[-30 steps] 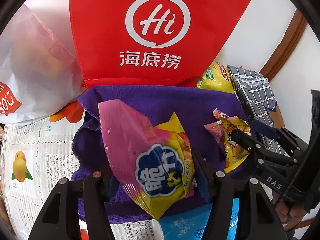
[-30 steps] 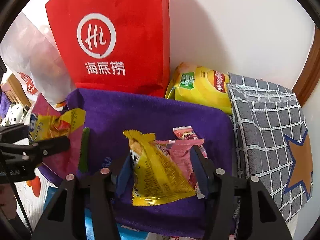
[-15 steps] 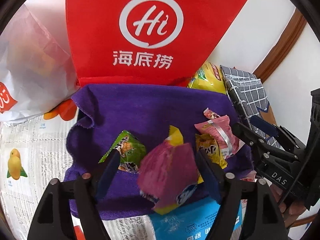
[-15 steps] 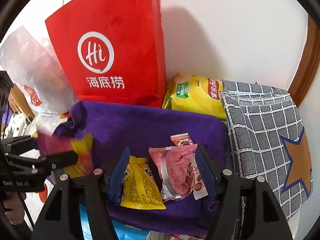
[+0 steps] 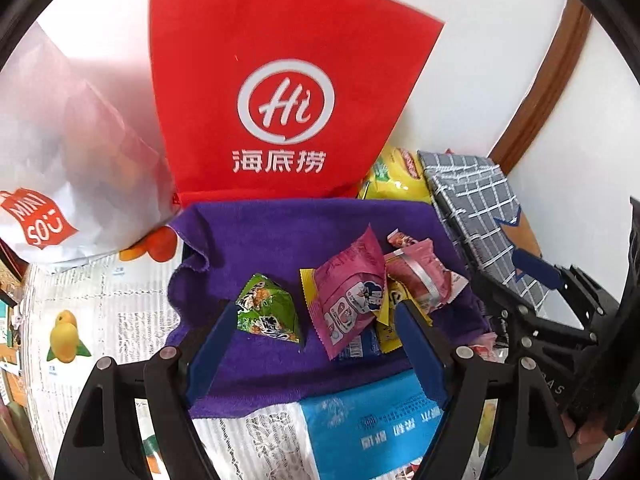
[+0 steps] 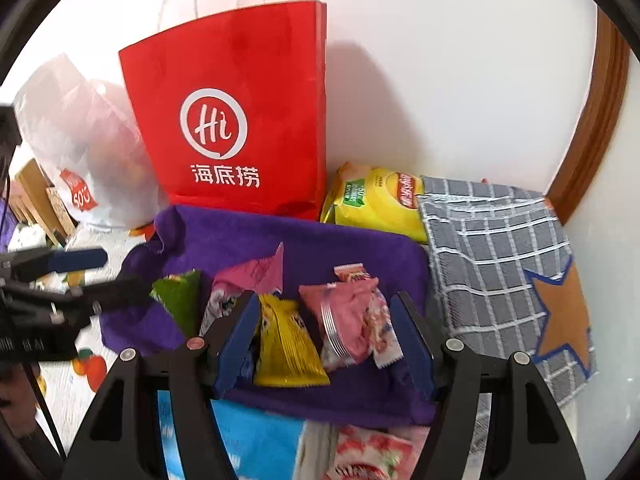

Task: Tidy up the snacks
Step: 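Open the left tool to release the pink-and-yellow bag onto the towel, then move both open tools back over the loose snacks on the sheet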

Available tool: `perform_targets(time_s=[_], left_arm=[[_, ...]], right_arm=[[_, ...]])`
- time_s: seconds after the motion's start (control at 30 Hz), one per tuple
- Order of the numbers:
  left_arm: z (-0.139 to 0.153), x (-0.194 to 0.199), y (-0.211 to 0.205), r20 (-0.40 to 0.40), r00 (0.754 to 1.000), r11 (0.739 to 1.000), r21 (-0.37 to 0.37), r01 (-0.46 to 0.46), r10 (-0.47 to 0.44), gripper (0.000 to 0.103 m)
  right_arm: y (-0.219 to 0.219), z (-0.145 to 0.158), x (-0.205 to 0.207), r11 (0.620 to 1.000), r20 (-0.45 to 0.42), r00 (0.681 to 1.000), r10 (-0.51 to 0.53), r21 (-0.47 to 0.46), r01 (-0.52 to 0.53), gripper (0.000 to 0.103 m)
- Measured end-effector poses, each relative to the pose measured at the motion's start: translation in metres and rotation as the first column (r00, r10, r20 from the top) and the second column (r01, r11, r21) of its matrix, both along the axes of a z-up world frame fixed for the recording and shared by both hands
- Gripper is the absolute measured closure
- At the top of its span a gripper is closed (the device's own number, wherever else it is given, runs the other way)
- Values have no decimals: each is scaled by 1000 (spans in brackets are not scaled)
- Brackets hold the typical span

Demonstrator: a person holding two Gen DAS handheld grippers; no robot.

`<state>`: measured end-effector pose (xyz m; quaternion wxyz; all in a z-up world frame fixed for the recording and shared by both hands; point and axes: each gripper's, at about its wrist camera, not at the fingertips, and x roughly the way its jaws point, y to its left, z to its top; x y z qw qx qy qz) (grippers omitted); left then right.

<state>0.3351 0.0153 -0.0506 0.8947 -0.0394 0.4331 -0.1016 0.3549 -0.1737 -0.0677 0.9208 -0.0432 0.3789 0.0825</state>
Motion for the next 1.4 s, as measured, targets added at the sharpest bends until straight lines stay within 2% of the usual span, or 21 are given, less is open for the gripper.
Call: perform_targets(time_s=[0.2, 0.33, 0.47, 0.63, 0.83, 1.07, 1.23, 1.4], left_arm=[[9, -29, 8, 36, 999, 1000, 13, -2, 1, 23], [10, -47, 16, 45, 999, 1000, 11, -4, 3, 23], [8, -73, 25, 50, 999, 1000, 11, -21, 21, 23], [1, -101, 33, 39, 998, 999, -13, -45, 46, 23], [-18, -124, 35, -10, 995, 995, -34, -99, 99, 25], [-31, -142, 22, -1, 993, 992, -45, -115, 115, 24], [-41, -146, 21, -8, 993, 992, -50, -117, 117, 25], [-53, -137, 24, -25, 993, 992, -53, -114, 113, 25]], right_arm=[[-9, 7, -22, 997, 4, 999, -36, 61, 36, 36], [-7, 4, -39, 998, 15, 998, -63, 13, 63, 36], [-11, -3, -59, 996, 18, 996, -87, 3, 87, 36], [-26, -13, -82, 994, -3, 994, -111, 21, 111, 36], [-45, -35, -101, 994, -31, 994, -105, 23, 106, 38], [-61, -72, -101, 996, -93, 992, -86, 24, 89, 47], [-75, -94, -88, 990, -118, 983, -141, -17, 139, 49], [-83, -106, -77, 986, -135, 977, -164, -7, 165, 51]])
